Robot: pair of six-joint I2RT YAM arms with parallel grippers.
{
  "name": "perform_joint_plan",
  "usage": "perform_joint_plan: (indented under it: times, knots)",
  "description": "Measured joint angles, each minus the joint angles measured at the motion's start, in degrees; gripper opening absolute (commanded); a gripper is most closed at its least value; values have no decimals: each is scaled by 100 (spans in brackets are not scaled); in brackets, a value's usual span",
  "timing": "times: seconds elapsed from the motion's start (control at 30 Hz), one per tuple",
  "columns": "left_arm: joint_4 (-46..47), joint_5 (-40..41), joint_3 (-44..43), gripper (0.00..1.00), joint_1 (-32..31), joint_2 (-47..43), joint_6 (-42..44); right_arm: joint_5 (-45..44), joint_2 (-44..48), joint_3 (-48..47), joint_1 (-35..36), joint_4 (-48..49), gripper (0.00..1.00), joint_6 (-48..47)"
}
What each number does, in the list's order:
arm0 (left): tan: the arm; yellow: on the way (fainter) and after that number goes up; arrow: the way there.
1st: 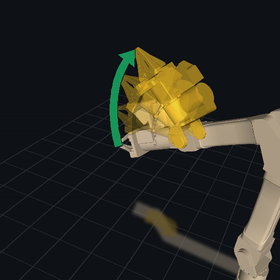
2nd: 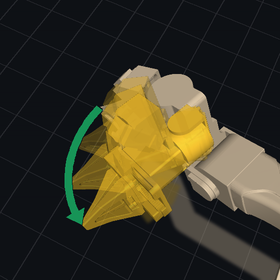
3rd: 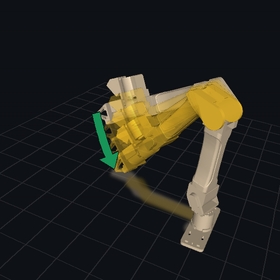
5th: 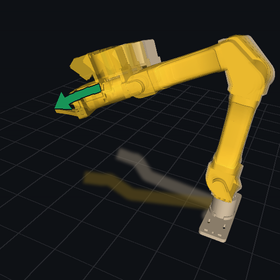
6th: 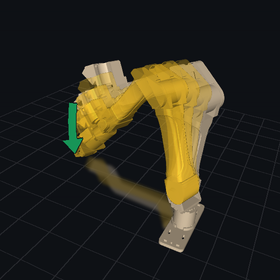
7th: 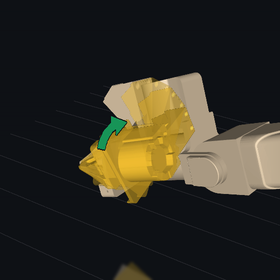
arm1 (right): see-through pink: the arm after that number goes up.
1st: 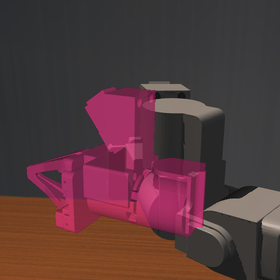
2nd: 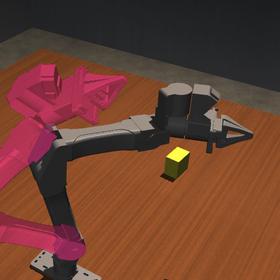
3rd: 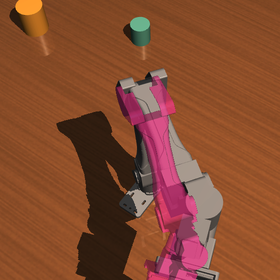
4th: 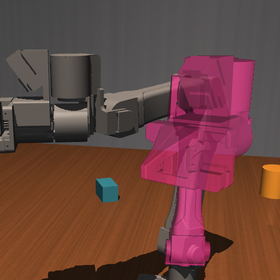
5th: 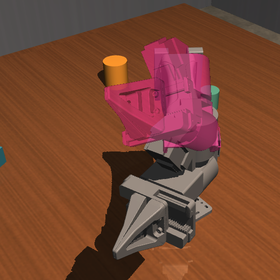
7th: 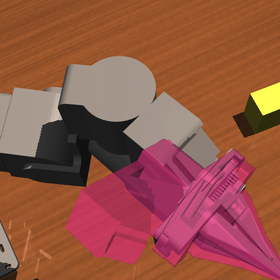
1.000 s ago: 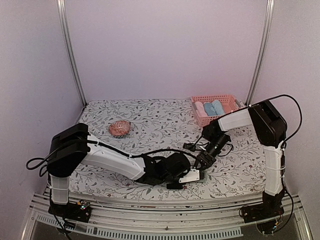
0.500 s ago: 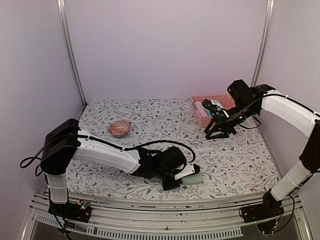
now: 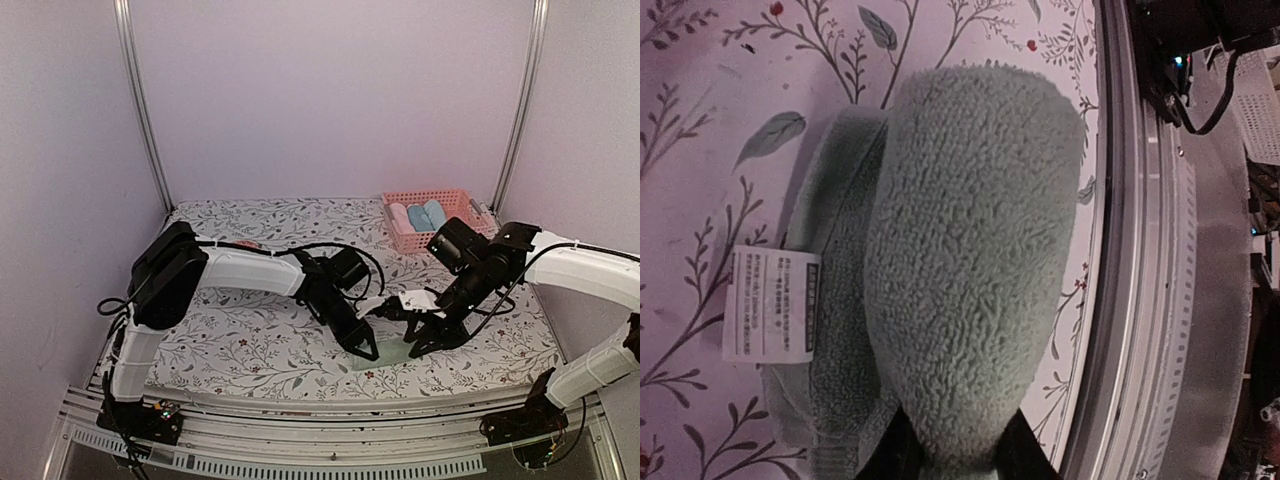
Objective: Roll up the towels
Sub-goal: Roll the towel at the center of the board.
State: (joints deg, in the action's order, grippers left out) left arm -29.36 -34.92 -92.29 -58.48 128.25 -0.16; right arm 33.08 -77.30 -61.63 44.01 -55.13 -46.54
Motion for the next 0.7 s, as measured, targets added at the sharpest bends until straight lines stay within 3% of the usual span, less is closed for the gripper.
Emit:
perform_joint_plan:
  times: [0.33, 0.7]
  knots:
    - [-186, -1390, -321, 11, 391, 501, -546, -1932, -116, 905, 776, 1279, 41, 133]
    - [-203, -1799, -321, 10, 494, 610, -793, -2861, -828, 1246, 999, 2636, 47, 177]
